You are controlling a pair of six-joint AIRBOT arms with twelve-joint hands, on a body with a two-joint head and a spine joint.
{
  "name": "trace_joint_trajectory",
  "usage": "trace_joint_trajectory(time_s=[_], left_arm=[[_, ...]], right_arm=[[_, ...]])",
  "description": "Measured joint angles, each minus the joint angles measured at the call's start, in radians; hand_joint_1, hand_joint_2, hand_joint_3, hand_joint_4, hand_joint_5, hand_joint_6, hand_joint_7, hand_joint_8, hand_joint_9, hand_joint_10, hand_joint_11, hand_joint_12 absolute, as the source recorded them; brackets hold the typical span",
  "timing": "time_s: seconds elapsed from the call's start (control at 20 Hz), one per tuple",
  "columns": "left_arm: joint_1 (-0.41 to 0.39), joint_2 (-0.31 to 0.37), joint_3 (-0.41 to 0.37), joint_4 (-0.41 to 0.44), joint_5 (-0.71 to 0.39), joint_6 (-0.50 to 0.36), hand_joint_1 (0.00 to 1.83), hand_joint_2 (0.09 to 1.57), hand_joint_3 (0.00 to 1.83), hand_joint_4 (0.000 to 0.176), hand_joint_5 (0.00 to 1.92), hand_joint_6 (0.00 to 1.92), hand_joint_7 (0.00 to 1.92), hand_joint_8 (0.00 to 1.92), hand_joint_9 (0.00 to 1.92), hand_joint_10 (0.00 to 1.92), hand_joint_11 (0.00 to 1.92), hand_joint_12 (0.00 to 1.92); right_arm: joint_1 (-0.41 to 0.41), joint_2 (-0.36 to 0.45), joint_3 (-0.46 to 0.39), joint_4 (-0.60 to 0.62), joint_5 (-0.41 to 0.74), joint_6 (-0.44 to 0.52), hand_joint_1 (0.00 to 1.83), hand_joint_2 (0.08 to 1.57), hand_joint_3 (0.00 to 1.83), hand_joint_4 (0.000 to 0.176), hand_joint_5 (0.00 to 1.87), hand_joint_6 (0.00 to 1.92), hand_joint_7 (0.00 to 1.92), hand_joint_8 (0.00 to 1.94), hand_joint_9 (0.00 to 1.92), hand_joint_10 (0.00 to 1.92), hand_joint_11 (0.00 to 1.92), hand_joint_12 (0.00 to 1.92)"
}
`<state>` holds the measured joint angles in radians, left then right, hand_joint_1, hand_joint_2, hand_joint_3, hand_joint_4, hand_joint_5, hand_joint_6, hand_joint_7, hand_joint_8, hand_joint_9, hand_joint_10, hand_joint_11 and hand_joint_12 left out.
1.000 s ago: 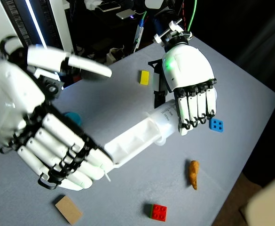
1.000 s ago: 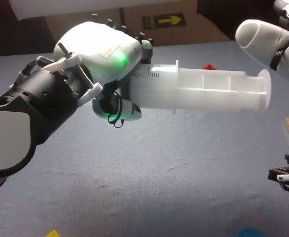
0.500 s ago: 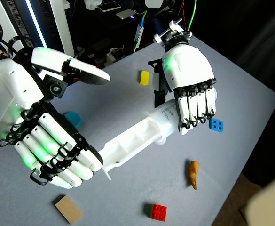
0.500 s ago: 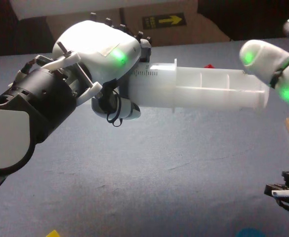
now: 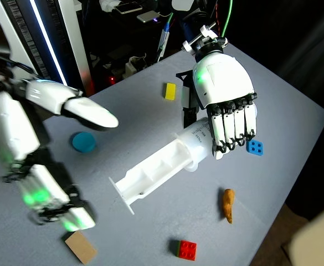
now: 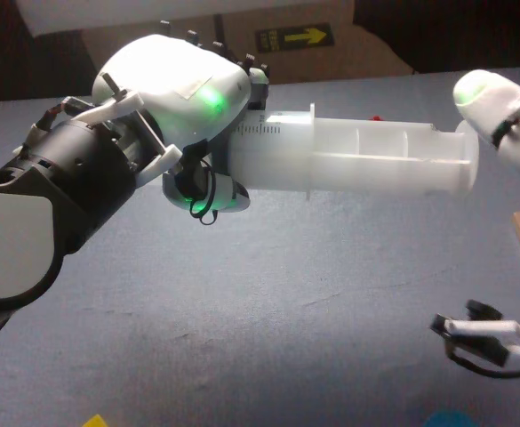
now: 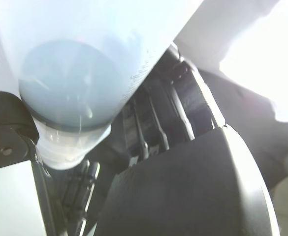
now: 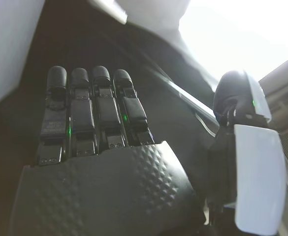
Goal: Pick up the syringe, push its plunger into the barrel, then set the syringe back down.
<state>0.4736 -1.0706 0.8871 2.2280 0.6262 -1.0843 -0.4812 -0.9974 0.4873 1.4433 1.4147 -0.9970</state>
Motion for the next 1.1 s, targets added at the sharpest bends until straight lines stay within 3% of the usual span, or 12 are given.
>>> trace_joint_trajectory(time_s=[0.05, 0.1, 0.3, 0.35, 0.4, 0.45, 0.5, 0.95, 1.0, 1.1], left_arm=[[0.000, -0.001, 0.002, 0.000, 0.001, 0.000, 1.46, 1.17, 0.00, 0.000, 0.86, 1.02, 0.83, 1.21, 0.82, 1.36, 0.61, 1.65], [0.000, -0.005, 0.004, 0.000, 0.005, 0.003, 1.38, 1.17, 0.00, 0.000, 0.86, 1.04, 0.84, 1.21, 0.82, 1.41, 0.60, 1.53], [-0.006, -0.011, 0.008, 0.000, -0.001, 0.004, 1.37, 1.17, 0.00, 0.000, 0.84, 1.05, 0.85, 1.22, 0.83, 1.40, 0.63, 1.43], [-0.009, -0.011, 0.010, 0.001, -0.004, 0.010, 1.47, 1.16, 0.00, 0.000, 0.83, 1.03, 0.83, 1.22, 0.85, 1.33, 0.64, 1.60], [-0.010, -0.011, 0.013, 0.000, -0.004, 0.011, 1.38, 1.17, 0.00, 0.000, 0.83, 1.06, 0.84, 1.23, 0.83, 1.39, 0.64, 1.46], [-0.010, -0.011, 0.014, -0.001, -0.002, 0.011, 1.47, 1.16, 0.00, 0.000, 0.85, 1.02, 0.84, 1.20, 0.85, 1.31, 0.64, 1.62], [-0.010, -0.011, 0.016, -0.002, 0.000, 0.015, 1.49, 1.16, 0.00, 0.000, 0.85, 1.02, 0.84, 1.20, 0.86, 1.30, 0.64, 1.64], [-0.010, -0.007, 0.016, -0.022, 0.028, 0.033, 1.49, 1.16, 0.00, 0.000, 0.85, 1.03, 0.84, 1.20, 0.85, 1.32, 0.62, 1.67], [-0.011, -0.007, 0.017, -0.023, 0.028, 0.033, 1.39, 1.16, 0.00, 0.000, 0.86, 1.05, 0.85, 1.21, 0.82, 1.39, 0.60, 1.52], [-0.017, -0.007, 0.021, -0.027, 0.031, 0.037, 1.48, 1.16, 0.00, 0.000, 0.86, 1.02, 0.82, 1.22, 0.83, 1.32, 0.62, 1.68]], right_arm=[[0.002, -0.020, 0.021, 0.010, -0.011, 0.008, 0.25, 0.98, 0.00, 0.000, 0.16, 0.00, 0.17, 0.00, 0.16, 0.00, 0.00, 0.49], [0.003, -0.031, 0.036, 0.014, -0.020, 0.010, 0.27, 0.98, 0.00, 0.000, 0.17, 0.00, 0.17, 0.00, 0.16, 0.00, 0.00, 0.49], [0.005, -0.067, 0.055, 0.012, -0.063, 0.006, 0.25, 0.99, 0.00, 0.000, 0.18, 0.00, 0.17, 0.00, 0.16, 0.00, 0.00, 0.49], [0.010, -0.076, 0.055, 0.020, -0.066, 0.006, 0.24, 0.99, 0.00, 0.000, 0.17, 0.00, 0.17, 0.00, 0.15, 0.00, 0.00, 0.47], [0.015, -0.078, 0.055, 0.024, -0.066, 0.005, 0.24, 0.99, 0.00, 0.000, 0.17, 0.00, 0.17, 0.00, 0.16, 0.00, 0.00, 0.47], [0.018, -0.080, 0.058, 0.020, -0.071, -0.001, 0.24, 0.99, 0.00, 0.000, 0.16, 0.00, 0.17, 0.00, 0.15, 0.00, 0.00, 0.48], [0.024, -0.084, 0.065, 0.026, -0.084, -0.001, 0.24, 0.99, 0.00, 0.000, 0.16, 0.00, 0.17, 0.00, 0.16, 0.00, 0.00, 0.51], [0.098, -0.140, 0.109, 0.053, -0.136, -0.001, 0.26, 0.99, 0.00, 0.000, 0.16, 0.00, 0.16, 0.00, 0.15, 0.00, 0.00, 0.49], [0.103, -0.141, 0.114, 0.055, -0.150, 0.001, 0.28, 0.98, 0.00, 0.000, 0.17, 0.00, 0.16, 0.00, 0.15, 0.00, 0.00, 0.46], [0.128, -0.150, 0.121, 0.077, -0.171, 0.005, 0.26, 0.98, 0.00, 0.000, 0.16, 0.00, 0.16, 0.00, 0.15, 0.00, 0.00, 0.48]])
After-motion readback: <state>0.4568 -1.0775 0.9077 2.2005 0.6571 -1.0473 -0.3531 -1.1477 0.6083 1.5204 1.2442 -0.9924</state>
